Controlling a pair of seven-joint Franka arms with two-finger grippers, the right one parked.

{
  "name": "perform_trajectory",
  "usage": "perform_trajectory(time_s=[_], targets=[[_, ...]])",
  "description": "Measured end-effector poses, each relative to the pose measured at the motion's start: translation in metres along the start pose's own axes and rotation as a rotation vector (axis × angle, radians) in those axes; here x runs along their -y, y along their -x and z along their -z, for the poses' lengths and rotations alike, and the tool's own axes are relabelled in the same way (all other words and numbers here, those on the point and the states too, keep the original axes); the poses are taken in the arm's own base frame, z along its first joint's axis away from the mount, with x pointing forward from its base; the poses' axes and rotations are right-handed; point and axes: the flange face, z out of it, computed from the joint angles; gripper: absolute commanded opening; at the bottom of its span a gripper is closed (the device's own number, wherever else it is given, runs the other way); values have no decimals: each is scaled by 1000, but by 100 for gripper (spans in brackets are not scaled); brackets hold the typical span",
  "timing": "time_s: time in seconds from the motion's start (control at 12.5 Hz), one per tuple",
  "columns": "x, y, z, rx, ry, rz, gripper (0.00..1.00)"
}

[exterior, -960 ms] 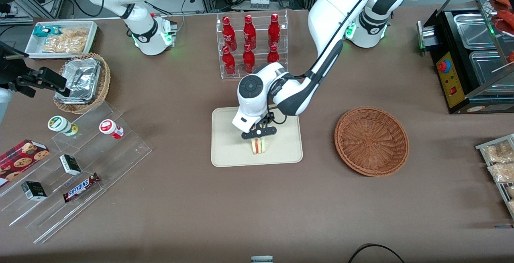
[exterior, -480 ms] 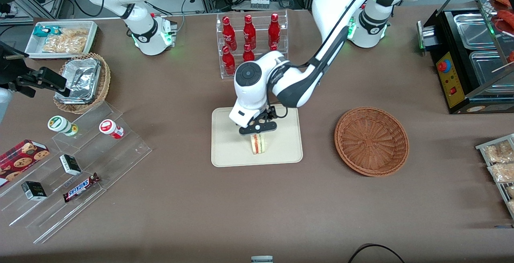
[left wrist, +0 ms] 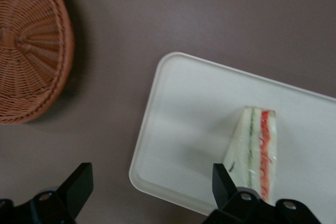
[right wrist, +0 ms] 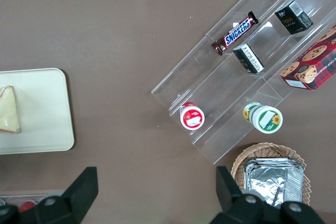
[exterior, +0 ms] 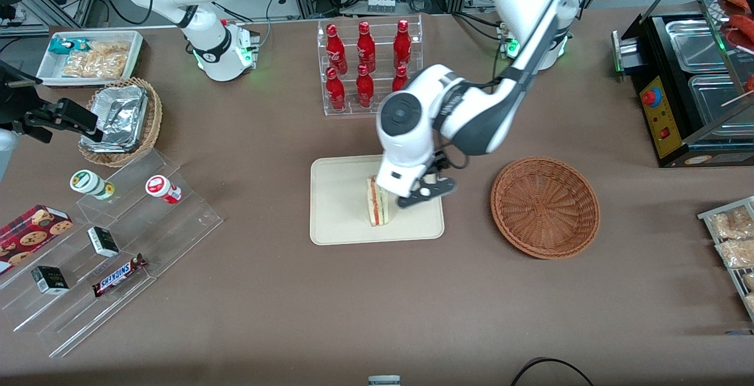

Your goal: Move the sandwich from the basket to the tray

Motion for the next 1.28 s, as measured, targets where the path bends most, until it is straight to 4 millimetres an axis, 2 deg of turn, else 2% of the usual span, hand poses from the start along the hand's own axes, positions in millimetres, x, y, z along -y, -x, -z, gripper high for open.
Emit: perform_trajectory(time_s=[0.32,0.56,1.04,1.28], targets=[[51,-47,-4,22,-19,32,100],[110,-71,6,47,-20,-34,100],[236,-88,55,107,11,-225,100],[286,-97,78,133,41,-305,100]])
